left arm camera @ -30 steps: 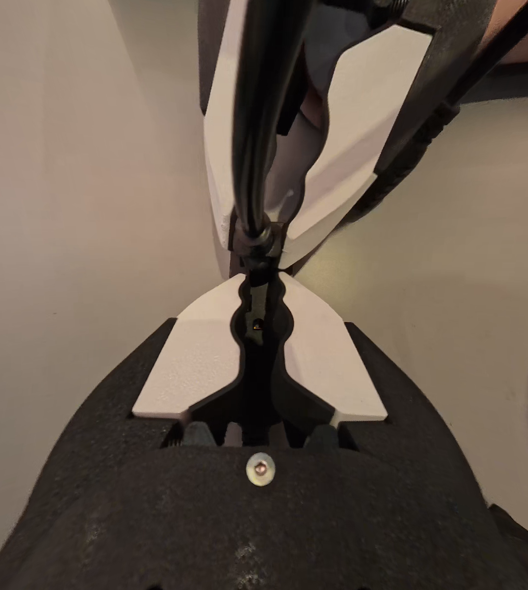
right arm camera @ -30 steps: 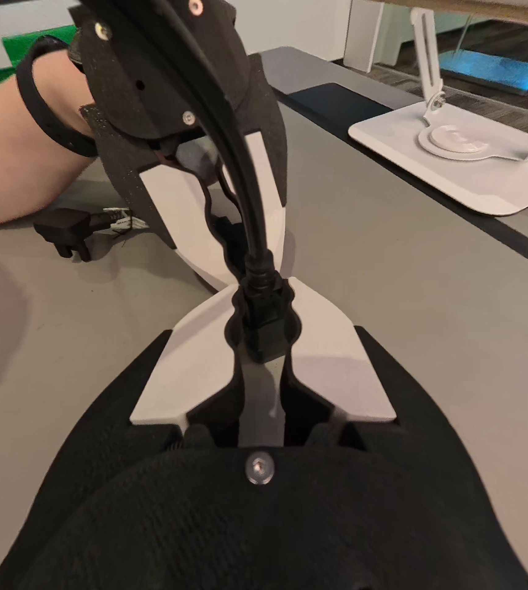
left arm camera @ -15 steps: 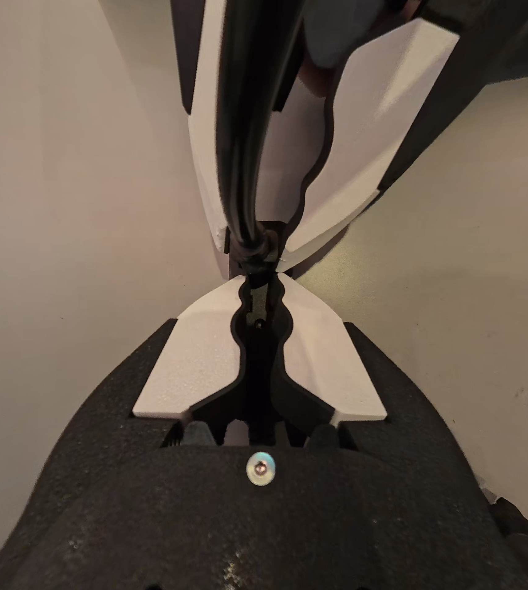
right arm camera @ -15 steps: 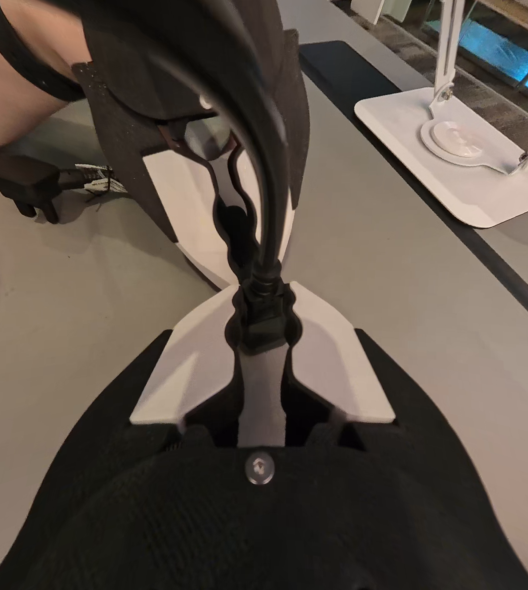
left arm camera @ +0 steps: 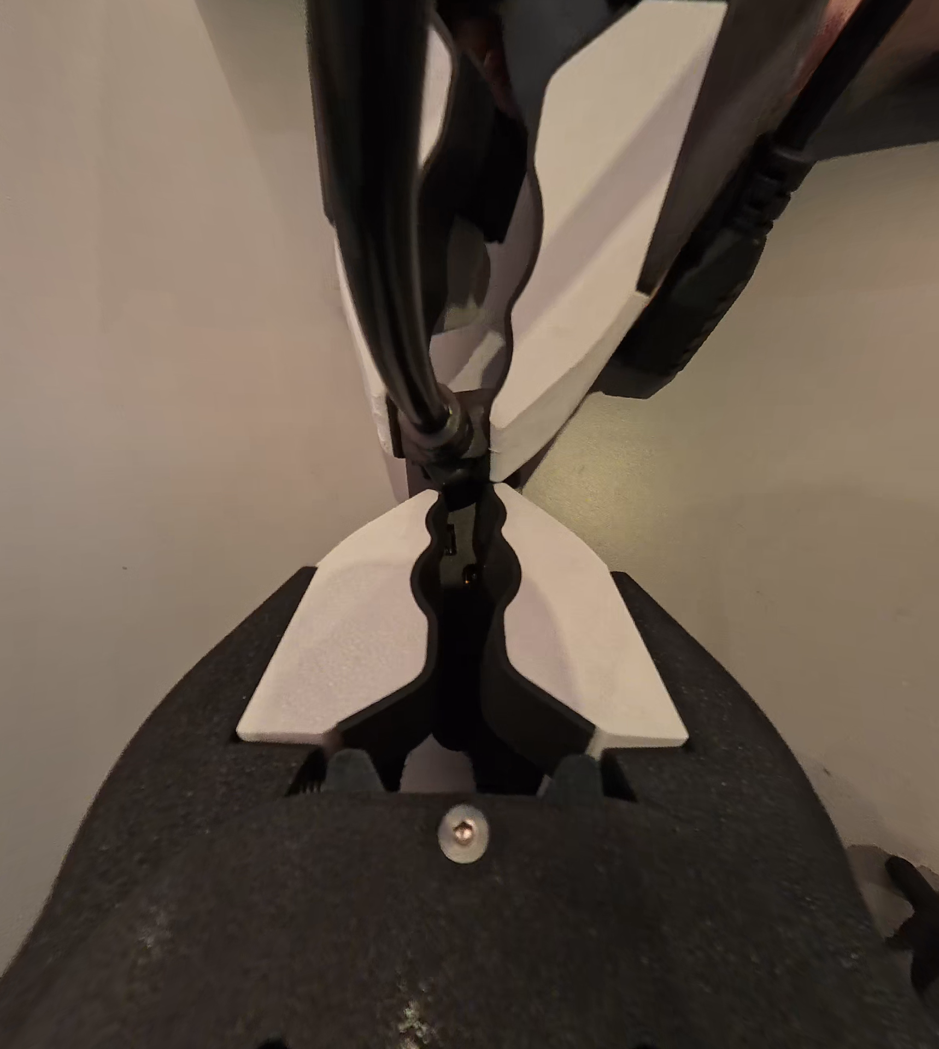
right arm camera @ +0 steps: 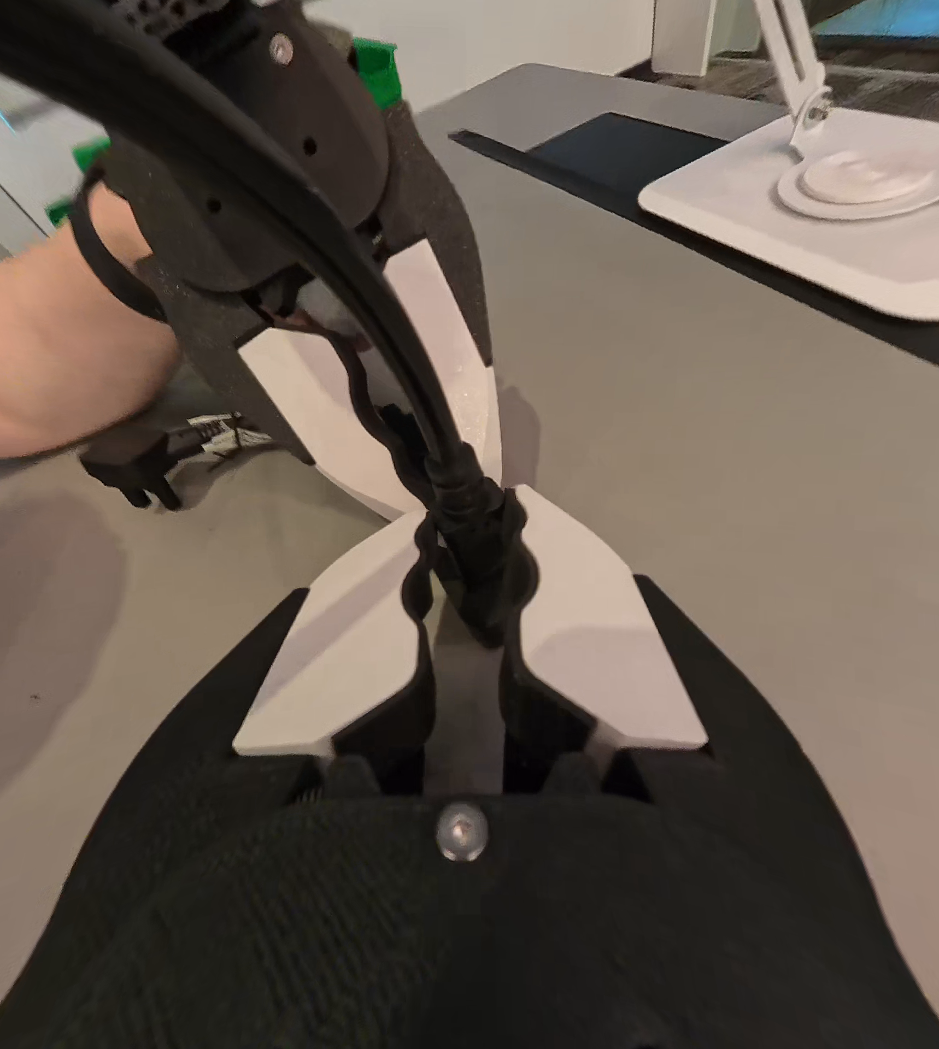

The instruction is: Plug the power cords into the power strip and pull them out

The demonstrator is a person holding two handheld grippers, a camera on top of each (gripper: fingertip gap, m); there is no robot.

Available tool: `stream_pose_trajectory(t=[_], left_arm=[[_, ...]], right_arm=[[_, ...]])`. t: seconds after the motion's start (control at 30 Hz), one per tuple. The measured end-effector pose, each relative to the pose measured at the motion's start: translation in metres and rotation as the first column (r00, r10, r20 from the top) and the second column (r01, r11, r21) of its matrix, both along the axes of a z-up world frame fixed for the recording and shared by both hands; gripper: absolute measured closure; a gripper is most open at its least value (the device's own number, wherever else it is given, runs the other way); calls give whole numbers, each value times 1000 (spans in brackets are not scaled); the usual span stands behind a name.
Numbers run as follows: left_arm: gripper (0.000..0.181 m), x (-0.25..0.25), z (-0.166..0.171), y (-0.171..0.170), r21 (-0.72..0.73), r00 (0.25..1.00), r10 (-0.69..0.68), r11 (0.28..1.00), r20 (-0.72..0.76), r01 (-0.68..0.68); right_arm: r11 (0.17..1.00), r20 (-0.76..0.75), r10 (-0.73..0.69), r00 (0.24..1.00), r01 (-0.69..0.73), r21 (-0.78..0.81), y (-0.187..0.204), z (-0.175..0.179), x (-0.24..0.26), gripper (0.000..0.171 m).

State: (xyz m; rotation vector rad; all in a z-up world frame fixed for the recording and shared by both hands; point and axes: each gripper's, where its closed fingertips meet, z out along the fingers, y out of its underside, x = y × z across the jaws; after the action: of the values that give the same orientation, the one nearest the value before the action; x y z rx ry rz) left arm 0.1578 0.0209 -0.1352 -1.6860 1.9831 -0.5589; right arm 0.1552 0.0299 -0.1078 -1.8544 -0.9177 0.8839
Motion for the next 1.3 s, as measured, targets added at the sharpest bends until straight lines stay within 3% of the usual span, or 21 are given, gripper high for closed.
stream_pose_trajectory(t=[0.23,0.4,0.6,0.7,0.87,0.93,1.0,1.13,1.2,1.3], left_arm=[[170,-3,0,2,-10,1000,-3,1000,-2,3],[169,-1,0,3,-13,999,1,1000,36,0],[180,-7,0,9,-15,1000,16,1000,22,-16],[181,-5,0,6,-24,999,-2,1000,35,3],[173,-5,1,4,-58,999,31,998,-8,-31],[150,-6,1,-7,-112,1000,-2,994,-31,-1],[146,-6,2,-10,-141,999,-4,990,-45,-3],[160,-6,1,-2,-85,999,-1,996,-38,-2],[153,-4,1,6,-27,998,30,999,-49,-32],[164,-1,0,2,-14,999,23,1000,-38,-23]], right_arm=[[994,198,1,980,-22,106,3,-1,-3,150],[999,-64,-3,998,0,-45,3,0,0,149],[995,-123,-56,991,45,-92,6,2,10,149],[999,-33,-31,999,31,11,3,0,6,149],[999,-3,-26,1000,26,40,5,-1,6,148],[998,3,-28,1000,28,48,4,-2,6,148],[998,9,-32,999,31,56,4,-2,6,148],[997,12,-37,999,37,61,5,-2,6,147],[997,19,-39,999,38,69,5,-2,6,147],[997,24,-41,999,39,72,5,-2,5,147]])
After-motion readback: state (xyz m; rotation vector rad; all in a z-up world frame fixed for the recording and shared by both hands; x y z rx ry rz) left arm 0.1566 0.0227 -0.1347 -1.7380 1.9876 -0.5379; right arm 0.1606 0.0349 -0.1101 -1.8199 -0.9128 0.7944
